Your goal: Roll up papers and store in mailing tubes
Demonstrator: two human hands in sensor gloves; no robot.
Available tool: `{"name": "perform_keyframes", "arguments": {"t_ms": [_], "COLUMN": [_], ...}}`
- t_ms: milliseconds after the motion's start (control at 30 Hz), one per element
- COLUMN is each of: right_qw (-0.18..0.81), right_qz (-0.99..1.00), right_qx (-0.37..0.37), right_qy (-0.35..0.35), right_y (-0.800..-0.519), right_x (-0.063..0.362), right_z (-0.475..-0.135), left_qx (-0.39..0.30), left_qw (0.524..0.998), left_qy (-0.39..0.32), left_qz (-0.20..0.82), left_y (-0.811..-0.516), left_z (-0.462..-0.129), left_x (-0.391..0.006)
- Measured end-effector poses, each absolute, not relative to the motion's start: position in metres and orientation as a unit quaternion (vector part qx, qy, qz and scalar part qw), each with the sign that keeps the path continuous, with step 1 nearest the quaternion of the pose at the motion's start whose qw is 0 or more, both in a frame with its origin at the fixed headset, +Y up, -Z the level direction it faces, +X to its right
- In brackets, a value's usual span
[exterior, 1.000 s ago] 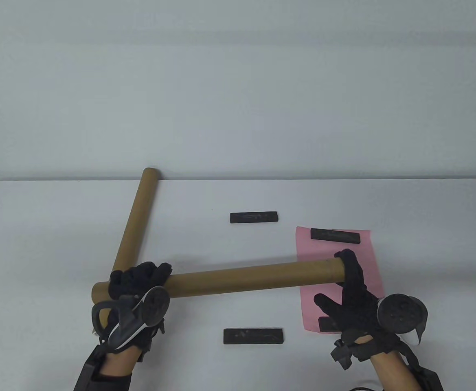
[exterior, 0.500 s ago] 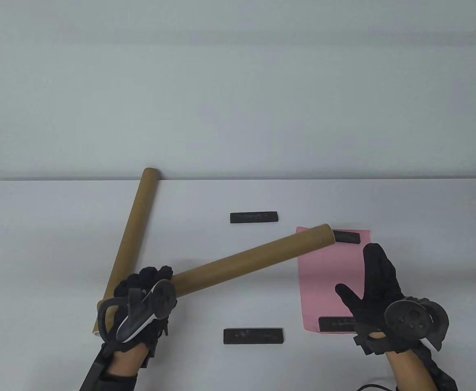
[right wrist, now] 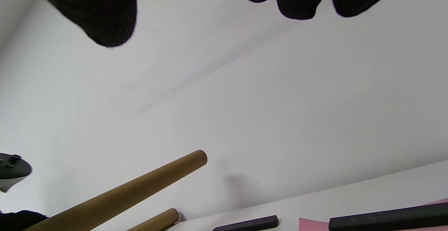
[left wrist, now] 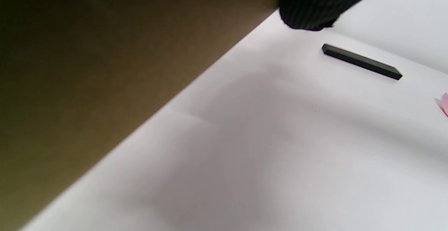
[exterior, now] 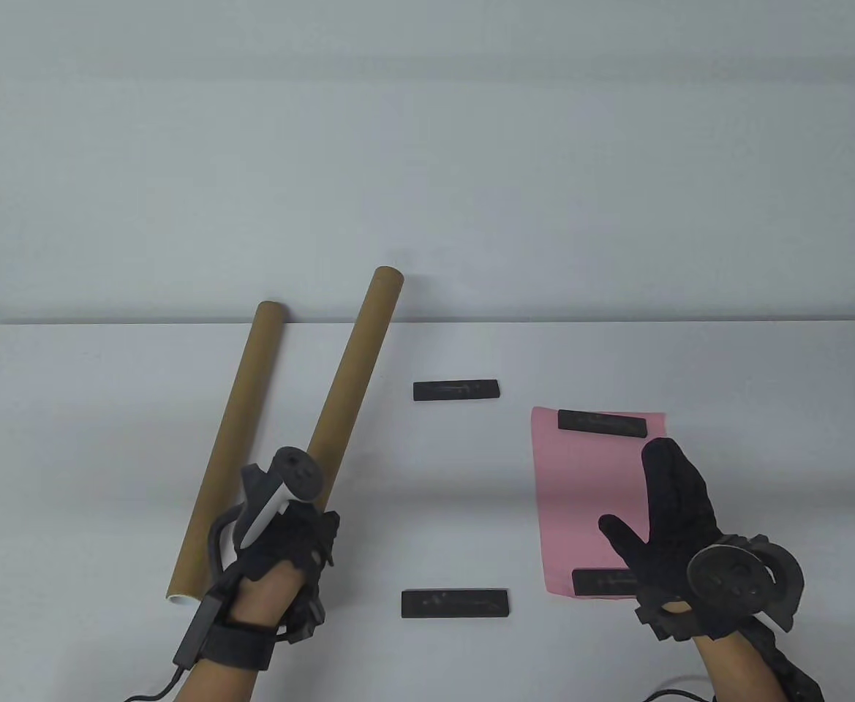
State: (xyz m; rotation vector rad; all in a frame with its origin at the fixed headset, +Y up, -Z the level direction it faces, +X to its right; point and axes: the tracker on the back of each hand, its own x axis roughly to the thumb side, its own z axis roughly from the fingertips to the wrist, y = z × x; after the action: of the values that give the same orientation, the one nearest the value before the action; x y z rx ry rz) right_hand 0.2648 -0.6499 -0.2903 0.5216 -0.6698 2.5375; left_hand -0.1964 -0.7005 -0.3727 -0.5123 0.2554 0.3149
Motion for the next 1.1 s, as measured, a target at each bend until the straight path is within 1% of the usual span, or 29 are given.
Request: {"name": "perform_keyframes", "arguments": {"t_ms": [100, 400, 633, 733, 867, 1100], "right_qw": [0.229, 0.221, 0.218, 0.216, 0.21, 0.21], "right_qz": [0.924, 0.928, 0.928, 0.93, 0.93, 0.93], "right_qx": [0.197, 0.207, 0.212, 0.214, 0.216, 0.217], "right_qy": [-0.235, -0.219, -0.213, -0.209, -0.21, -0.21], "right_y": [-0.651, -0.655, -0.656, -0.657, -0.656, -0.656], "right_x": [0.261, 0.255, 0.252, 0.251, 0.251, 0.251], "right_z": [-0.291, -0.291, -0.291, -0.291, -0.291, -0.291], "left_qx": [-0.276, -0.299, -0.314, -0.309, -0.302, -0.315], "left_qw": [0.936, 0.92, 0.912, 0.912, 0.915, 0.916], "left_qy": [0.159, 0.221, 0.238, 0.251, 0.252, 0.247], "left_qz": [0.151, 0.126, 0.111, 0.101, 0.091, 0.027], "left_y": [-0.707, -0.726, -0.736, -0.741, -0.747, -0.758], "left_z": [-0.388, -0.414, -0.428, -0.433, -0.438, -0.443], "left_x": [-0.193, -0.183, -0.176, -0.173, -0.17, -0.161]}}
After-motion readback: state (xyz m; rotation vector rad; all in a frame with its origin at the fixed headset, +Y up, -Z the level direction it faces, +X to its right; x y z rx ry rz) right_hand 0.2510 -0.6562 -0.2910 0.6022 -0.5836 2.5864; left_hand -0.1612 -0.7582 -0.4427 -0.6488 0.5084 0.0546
